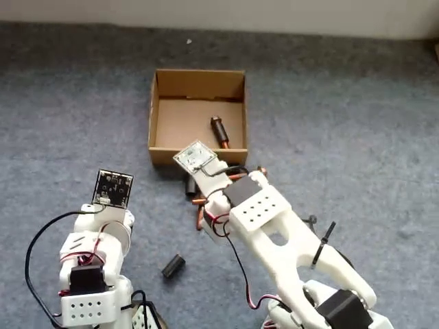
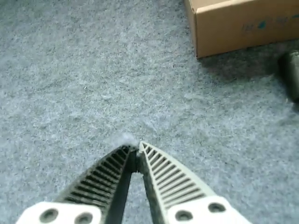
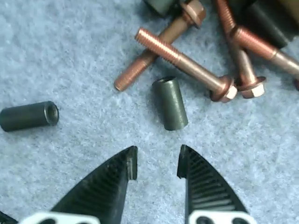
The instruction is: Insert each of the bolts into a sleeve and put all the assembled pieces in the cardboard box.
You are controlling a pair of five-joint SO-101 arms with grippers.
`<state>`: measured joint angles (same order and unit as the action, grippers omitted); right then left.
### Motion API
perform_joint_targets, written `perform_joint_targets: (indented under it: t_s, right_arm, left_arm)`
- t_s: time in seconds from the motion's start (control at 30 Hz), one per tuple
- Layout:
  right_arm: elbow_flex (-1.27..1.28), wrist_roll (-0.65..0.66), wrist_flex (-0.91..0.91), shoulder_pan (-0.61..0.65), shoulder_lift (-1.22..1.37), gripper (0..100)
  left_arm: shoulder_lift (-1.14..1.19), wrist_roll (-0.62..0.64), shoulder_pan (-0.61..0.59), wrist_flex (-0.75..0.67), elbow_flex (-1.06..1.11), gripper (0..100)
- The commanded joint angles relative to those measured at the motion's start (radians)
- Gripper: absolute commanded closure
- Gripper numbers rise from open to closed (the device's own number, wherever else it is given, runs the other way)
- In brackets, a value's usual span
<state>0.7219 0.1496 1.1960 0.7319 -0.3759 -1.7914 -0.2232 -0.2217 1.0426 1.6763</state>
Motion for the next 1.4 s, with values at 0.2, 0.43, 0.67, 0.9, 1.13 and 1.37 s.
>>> perform_joint_targets:
  t_s: [0.2,0.43,0.67,0.9,1.13,1.37]
  right_arm:
    - [0.024,0.012,-0.113,0.008,0.142,85.7]
    - [-0.137,0.012,-0.13,-0.03,0.354,85.7]
    - [-0.193,0.012,-0.124,-0.033,0.374,85.7]
    - [-0.28,0.069,0.008,-0.065,0.374,85.4]
    - [-0.352,0.104,0.094,-0.077,0.377,85.4]
    - [-0.349,0.236,-0.015,-0.021,0.381,85.3]
  left_arm:
    - [-0.007,-0.009,0.015,-0.017,0.019,98]
    - [-0.007,-0.009,0.015,-0.017,0.019,98]
    - [-0.007,-0.009,0.015,-0.017,0.019,98]
    - [-0.007,-0.009,0.015,-0.015,0.019,98]
    - [-0.007,-0.009,0.015,-0.015,0.019,98]
    - [-0.007,-0.009,0.015,-0.015,0.019,98]
